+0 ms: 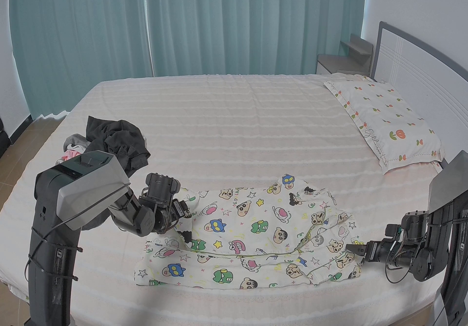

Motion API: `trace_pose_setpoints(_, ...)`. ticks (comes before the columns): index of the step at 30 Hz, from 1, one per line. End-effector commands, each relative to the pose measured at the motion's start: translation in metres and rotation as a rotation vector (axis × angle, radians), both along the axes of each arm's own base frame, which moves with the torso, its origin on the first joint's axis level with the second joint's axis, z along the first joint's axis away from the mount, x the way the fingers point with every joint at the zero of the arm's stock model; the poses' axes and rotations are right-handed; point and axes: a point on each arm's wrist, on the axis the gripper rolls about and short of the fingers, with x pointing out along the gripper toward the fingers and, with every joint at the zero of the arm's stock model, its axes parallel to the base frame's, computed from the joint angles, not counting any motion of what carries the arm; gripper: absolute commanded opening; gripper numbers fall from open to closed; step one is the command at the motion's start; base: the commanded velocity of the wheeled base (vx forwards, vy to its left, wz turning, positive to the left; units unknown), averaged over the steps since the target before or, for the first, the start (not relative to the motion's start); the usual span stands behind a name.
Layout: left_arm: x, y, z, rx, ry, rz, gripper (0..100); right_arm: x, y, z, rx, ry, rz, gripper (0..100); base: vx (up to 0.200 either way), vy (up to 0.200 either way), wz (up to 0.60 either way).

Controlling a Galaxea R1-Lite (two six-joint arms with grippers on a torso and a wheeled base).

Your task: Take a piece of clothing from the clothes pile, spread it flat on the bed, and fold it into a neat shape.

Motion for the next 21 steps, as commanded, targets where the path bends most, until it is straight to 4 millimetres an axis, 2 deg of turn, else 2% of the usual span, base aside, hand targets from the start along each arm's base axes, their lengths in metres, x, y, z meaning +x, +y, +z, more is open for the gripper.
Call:
trace_pose_setpoints(1, 0.0, -0.0015, 0.0009, -0.001, -0.004, -0.002, 100, 0.001, -0.0001, 0.0006, -0.004, -0.015, -0.003, 100, 0.0, 0.0, 0.0)
trace_pose_setpoints(5, 0.0003, -0.0023, 0.0013, -0.002, -0.007, -0.004, 100, 0.0006, -0.0002, -0.0021, -0.016, -0.007, 0.001, 100, 0.0, 0.0, 0.0)
trace_pose_setpoints(6, 0.0004, -0.0016, 0.0007, -0.002, -0.005, -0.002, 0, 0.0005, -0.0002, -0.0024, -0.017, -0.006, 0.002, 100, 0.0, 0.0, 0.0)
trace_pose_setpoints(21, -0.0042, 0.0056, 0.0053, 0.033, -0.008, 0.041, 0, 0.0003, -0.0002, -0.0014, -0.02, -0.01, 0.003, 100, 0.0, 0.0, 0.0)
